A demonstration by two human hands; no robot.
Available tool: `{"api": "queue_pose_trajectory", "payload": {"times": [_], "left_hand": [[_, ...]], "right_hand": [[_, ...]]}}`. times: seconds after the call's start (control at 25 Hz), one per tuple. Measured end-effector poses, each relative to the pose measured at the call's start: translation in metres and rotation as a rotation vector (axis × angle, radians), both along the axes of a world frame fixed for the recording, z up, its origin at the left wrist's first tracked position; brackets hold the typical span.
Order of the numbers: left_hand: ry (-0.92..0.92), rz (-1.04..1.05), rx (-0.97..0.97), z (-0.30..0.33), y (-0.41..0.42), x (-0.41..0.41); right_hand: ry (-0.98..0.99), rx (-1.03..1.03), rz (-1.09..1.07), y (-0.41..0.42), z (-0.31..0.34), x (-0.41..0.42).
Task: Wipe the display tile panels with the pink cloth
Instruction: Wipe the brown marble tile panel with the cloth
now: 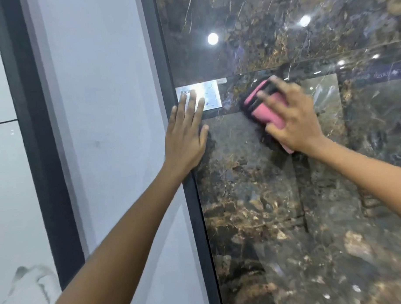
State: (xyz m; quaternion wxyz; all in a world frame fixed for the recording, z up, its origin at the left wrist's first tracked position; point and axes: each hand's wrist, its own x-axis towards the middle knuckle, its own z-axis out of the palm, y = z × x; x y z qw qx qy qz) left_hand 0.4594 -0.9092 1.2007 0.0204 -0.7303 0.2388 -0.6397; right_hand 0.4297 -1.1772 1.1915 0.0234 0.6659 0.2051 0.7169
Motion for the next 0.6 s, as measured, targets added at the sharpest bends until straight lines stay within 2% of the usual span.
{"api": "queue_pose_trajectory", "payload": {"times": [0.04,0.08,0.12,0.24,0.28,0.32,0.36,0.4,0.52,0.56,0.6], "left_hand": [[-0.028,0.036,0.025,-0.010,0.002,0.003],[-0.049,0.053,0.035,-0.014,0.003,0.006],[-0.059,0.050,0.033,-0.013,0.003,0.008],[-0.053,0.042,0.025,-0.009,-0.001,0.006],[-0.046,0.038,0.027,-0.011,0.000,0.006],[-0.049,0.036,0.027,-0.013,0.000,0.008],[-0.058,0.035,0.023,-0.015,0.001,0.009],[-0.067,0.033,0.019,-0.016,0.001,0.010],[-0.062,0.032,0.011,-0.015,0.000,0.009],[-0.055,0.032,0.009,-0.014,0.000,0.009],[-0.051,0.034,0.010,-0.014,0.001,0.009]], "right_hand": [[0.028,0.127,0.023,-0.001,-0.010,0.006],[0.047,0.131,0.031,0.006,-0.034,0.010],[0.057,-0.003,0.044,0.018,-0.072,0.013],[0.157,-0.849,-0.041,0.046,-0.190,0.004],[0.180,-1.015,-0.087,0.043,-0.202,0.001],[0.179,-1.061,-0.085,0.036,-0.192,0.001],[0.154,-0.973,-0.059,0.029,-0.169,0.004],[0.120,-0.776,-0.017,0.025,-0.136,0.006],[0.096,0.121,0.086,0.023,-0.040,0.004],[0.101,0.292,0.135,0.035,-0.038,0.006],[0.100,0.300,0.162,0.050,-0.054,0.009]]}}
